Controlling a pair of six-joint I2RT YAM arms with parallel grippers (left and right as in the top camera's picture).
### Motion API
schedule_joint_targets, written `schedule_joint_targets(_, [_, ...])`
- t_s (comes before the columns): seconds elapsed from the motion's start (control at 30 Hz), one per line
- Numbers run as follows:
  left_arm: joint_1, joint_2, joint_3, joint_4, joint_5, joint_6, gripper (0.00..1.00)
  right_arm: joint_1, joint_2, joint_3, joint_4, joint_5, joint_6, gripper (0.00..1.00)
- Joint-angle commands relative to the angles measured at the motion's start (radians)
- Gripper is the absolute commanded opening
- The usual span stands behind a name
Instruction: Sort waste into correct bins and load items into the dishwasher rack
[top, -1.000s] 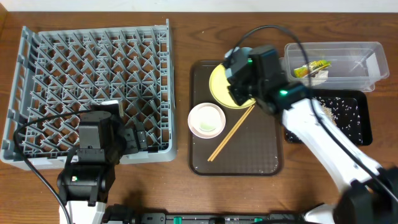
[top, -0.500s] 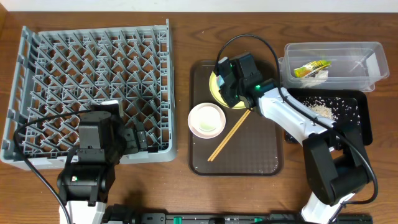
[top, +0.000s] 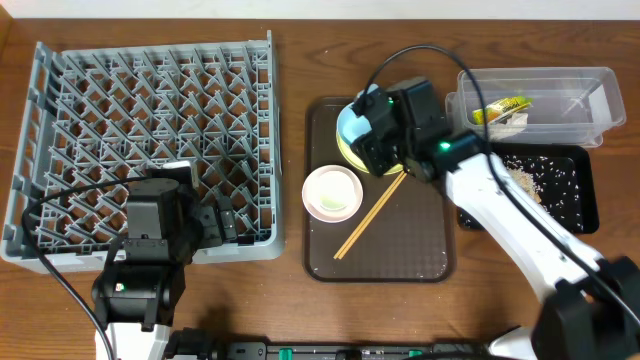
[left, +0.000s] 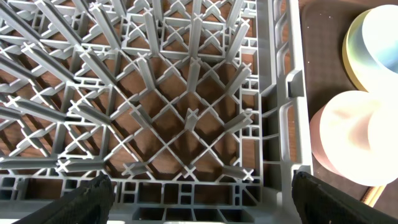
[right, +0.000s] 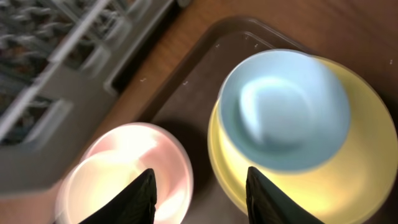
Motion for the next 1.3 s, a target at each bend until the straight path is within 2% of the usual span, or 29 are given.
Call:
schedule_joint_targets(0.0, [-0.003, 0.0, 0.02, 0.0, 0.002, -0.005, 0.93, 0.016, 0.0, 0.004, -0.07, -0.054, 0.048, 0.43])
schedule_joint_targets(0.13, [-0.003, 0.0, 0.02, 0.0, 0.002, -0.005, 0.93, 0.036, 0.043, 0.003, -0.148, -0.054, 0.064, 0.36])
schedule_joint_targets(0.4, [-0.003, 0.0, 0.019, 0.0, 0.002, -0.005, 0.93, 0.078, 0.164, 0.002, -0.132, -0.05, 0.123, 0.32])
schedule_joint_targets(0.47, [-0.003, 0.0, 0.019, 0.0, 0.002, -0.005, 0.93, 0.086, 0.19, 0.002, -0.125, -0.046, 0.128, 0.27])
schedule_joint_targets(0.57, [-0.003, 0.0, 0.019, 0.0, 0.002, -0.005, 0.93, 0.089, 0.211, 0.002, -0.128, -0.043, 0.145, 0.13])
schedule_joint_targets(0.7, [-0.003, 0.0, 0.019, 0.0, 0.002, -0.005, 0.93, 0.084, 0.197, 0.011, -0.116, -0.039, 0.157, 0.03])
schedule_joint_targets(0.87, [-0.003, -0.001, 0.019, 0.0, 0.002, -0.005, 0.93, 0.045, 0.105, 0.069, -0.123, -0.069, 0.157, 0.01])
schedule_joint_targets(1.0, [-0.003, -0.001, 0.019, 0.001, 0.006, -0.006, 0.93, -0.053, -0.001, 0.093, -0.095, -0.183, 0.18, 0.01])
schedule_joint_targets(1.07, [-0.003, -0.001, 0.019, 0.008, 0.054, -0.006, 0.93, -0.114, -0.028, 0.093, -0.088, -0.282, 0.183, 0.01])
schedule_joint_targets(1.2, [-0.003, 0.013, 0.019, 0.08, 0.238, -0.035, 0.93, -0.22, -0.019, 0.09, -0.111, -0.581, 0.182, 0.01])
schedule_joint_targets(1.27, [-0.003, 0.043, 0.019, 0.139, 0.381, -0.105, 0.93, -0.246, -0.001, 0.089, -0.117, -0.702, 0.182, 0.01])
